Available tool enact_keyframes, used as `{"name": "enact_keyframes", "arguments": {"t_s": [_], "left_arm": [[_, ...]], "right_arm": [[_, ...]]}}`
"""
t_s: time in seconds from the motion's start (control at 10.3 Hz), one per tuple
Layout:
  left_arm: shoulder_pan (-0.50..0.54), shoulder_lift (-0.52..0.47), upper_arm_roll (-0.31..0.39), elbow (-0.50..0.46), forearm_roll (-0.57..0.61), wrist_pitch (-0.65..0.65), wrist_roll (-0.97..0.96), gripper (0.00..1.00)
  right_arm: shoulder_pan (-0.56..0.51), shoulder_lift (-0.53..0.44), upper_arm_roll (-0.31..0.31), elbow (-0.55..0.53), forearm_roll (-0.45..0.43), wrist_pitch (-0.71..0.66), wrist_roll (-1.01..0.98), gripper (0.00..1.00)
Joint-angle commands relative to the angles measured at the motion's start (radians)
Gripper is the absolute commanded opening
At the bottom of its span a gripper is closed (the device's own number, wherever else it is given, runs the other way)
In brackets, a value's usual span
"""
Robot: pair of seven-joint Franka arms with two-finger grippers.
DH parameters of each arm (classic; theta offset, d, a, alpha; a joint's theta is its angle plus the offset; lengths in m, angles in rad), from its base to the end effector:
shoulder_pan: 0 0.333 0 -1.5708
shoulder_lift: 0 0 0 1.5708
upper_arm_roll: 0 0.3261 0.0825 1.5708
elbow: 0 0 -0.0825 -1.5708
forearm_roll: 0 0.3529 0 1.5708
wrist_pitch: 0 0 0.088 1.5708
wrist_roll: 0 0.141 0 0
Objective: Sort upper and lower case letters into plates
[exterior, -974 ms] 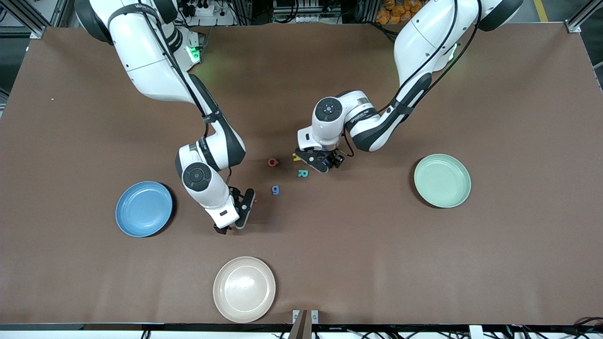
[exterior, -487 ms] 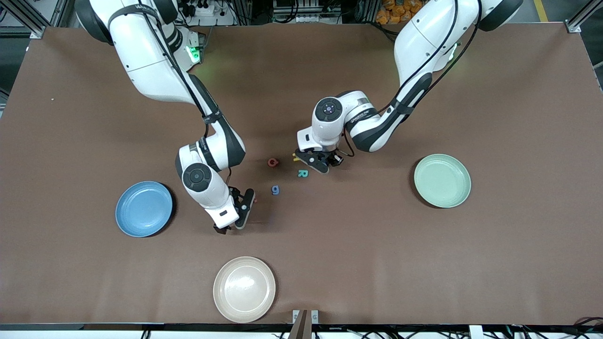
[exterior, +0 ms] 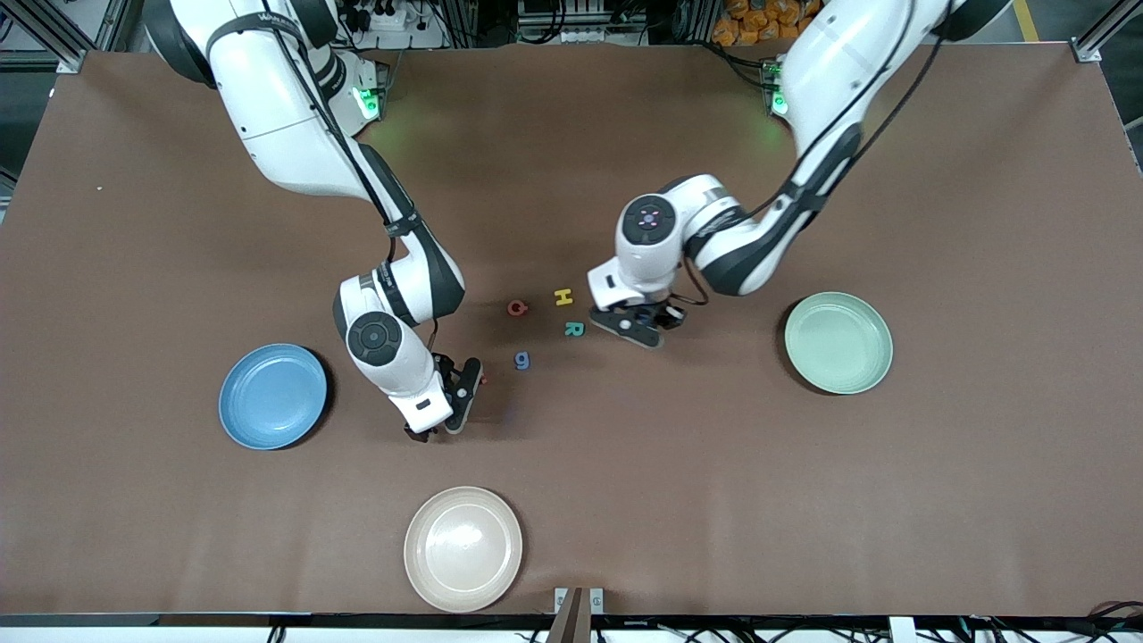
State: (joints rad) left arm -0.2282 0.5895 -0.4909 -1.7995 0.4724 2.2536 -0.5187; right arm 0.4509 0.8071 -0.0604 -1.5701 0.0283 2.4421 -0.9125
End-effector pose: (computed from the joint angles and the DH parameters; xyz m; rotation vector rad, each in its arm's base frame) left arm 0.5031 -0.3788 0.2416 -2.9705 0.6738 -0.0319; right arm 0.6389 0.2698 0.1671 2.4659 1.8785 0.0900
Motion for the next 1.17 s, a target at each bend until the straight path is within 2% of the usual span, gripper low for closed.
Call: {"name": "enact_keyframes", "arguments": {"t_s": [0.0, 0.19, 0.39, 0.49, 0.68, 0.88, 1.07], "left_arm": [[0.145, -0.115, -0.085, -0.032, -0.047, -0.115, 0.014, 0.0], [0.377, -0.158, -0.232, -0.032, -0.116, -0.213, 0.045, 0.0], [0.623, -0.158, -0.393, -0.032, -0.124, -0.308, 0.055, 0.0], [0.712, -0.152, -0.441, -0.032, -0.124, -0.33, 0.057, 0.0], [0.762, -0.148, -0.446, -0.034, -0.124, -0.367, 0.055, 0.0], [0.809, -0.14, -0.44, -0.053, -0.118, -0.371, 0.046, 0.0], [0.883, -0.087, -0.439, -0.055, -0.114, -0.37, 0.046, 0.0]], "right_arm": [[0.002, 0.001, 0.001, -0.001, 0.016, -0.001, 0.012, 0.0], [0.002, 0.0, 0.001, -0.001, 0.016, -0.001, 0.012, 0.0], [0.003, -0.003, 0.001, -0.001, 0.016, -0.003, 0.015, 0.0], [0.003, -0.009, 0.001, -0.001, 0.016, -0.018, 0.026, 0.0], [0.002, -0.052, -0.001, 0.002, 0.016, -0.087, 0.078, 0.0], [-0.005, -0.135, -0.006, 0.002, 0.015, -0.179, 0.156, 0.0], [-0.029, -0.178, -0.05, -0.001, 0.004, -0.219, 0.179, 0.0]]}}
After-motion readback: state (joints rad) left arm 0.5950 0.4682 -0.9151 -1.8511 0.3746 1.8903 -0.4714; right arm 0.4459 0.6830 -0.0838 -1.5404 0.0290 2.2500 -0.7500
